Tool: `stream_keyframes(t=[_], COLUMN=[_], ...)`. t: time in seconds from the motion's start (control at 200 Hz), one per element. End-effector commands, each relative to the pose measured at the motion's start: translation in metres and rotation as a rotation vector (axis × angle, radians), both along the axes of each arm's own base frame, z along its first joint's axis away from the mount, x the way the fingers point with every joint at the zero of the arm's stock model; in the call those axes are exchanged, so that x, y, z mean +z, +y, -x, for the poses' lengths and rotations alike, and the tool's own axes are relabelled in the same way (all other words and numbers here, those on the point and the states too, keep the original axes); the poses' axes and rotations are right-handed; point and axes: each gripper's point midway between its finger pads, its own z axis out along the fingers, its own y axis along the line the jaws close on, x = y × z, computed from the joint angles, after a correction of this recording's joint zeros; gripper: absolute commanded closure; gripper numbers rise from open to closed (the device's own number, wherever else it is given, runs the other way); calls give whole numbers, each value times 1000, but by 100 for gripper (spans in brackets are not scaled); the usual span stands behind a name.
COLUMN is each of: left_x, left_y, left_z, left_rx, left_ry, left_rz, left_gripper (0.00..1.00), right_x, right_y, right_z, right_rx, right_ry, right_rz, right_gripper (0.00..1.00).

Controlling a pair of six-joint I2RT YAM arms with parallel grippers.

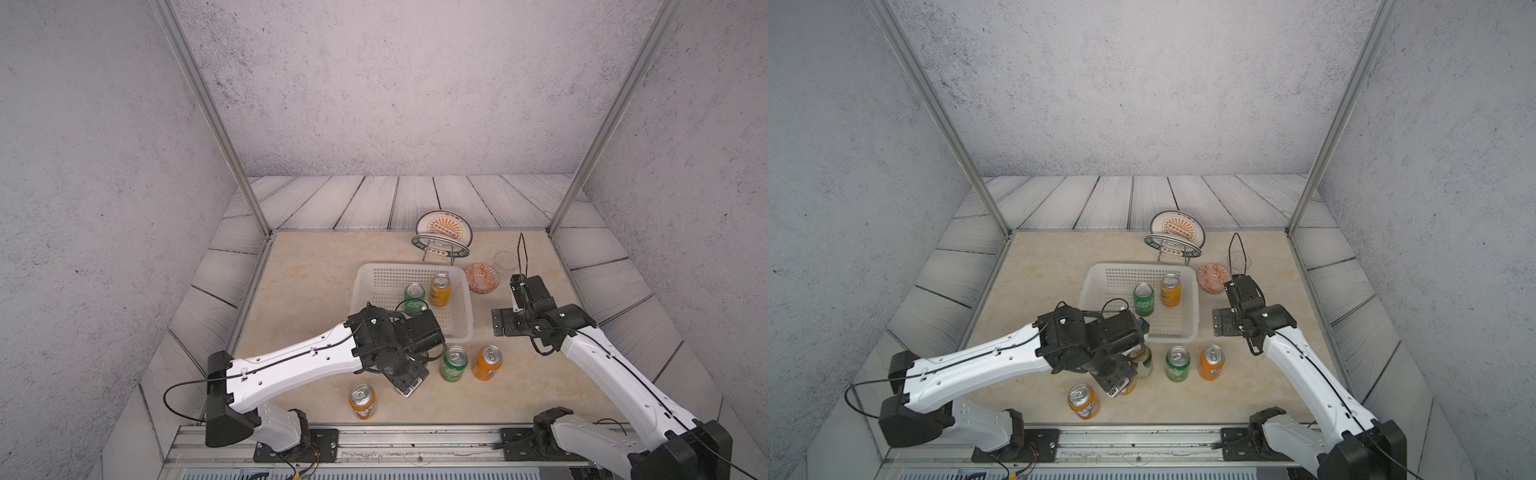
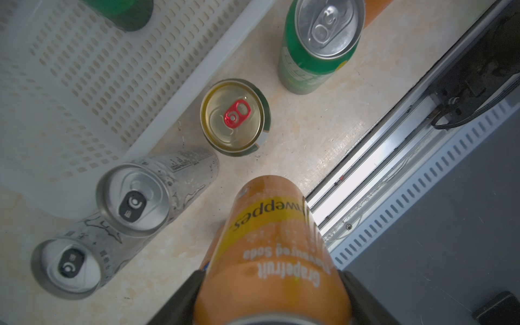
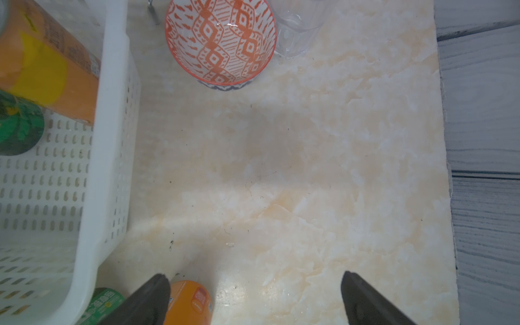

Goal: Take out the drinks from the basket
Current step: Place the drink at the center of the board.

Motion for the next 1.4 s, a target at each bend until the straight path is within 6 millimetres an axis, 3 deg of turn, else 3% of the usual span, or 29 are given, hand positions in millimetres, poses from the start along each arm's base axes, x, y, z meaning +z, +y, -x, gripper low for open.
stream_keyframes(t=[0.0,0.205,0.385,0.766,1.396], left_x=[-8,-27,-46,-76,-102], left_y=[-7,3,-4,7,12], left_z=[1,4,13,12,9], left_rx=[19,70,87,107,115], left_ry=[3,12,59,54,39], left_rz=[21,8,54,-36,-81], left_gripper=[36,37,37,37,32], right_x=[0,0,-1,-1,-2], right_y=[-2,-2,-2,-3,-2], right_z=[2,2,2,1,1], right_rx=[-1,-1,-1,-4,-4], right_ry=[3,3,7,7,11], right_rz=[3,5,4,3,2], right_gripper=[1,0,1,0,0])
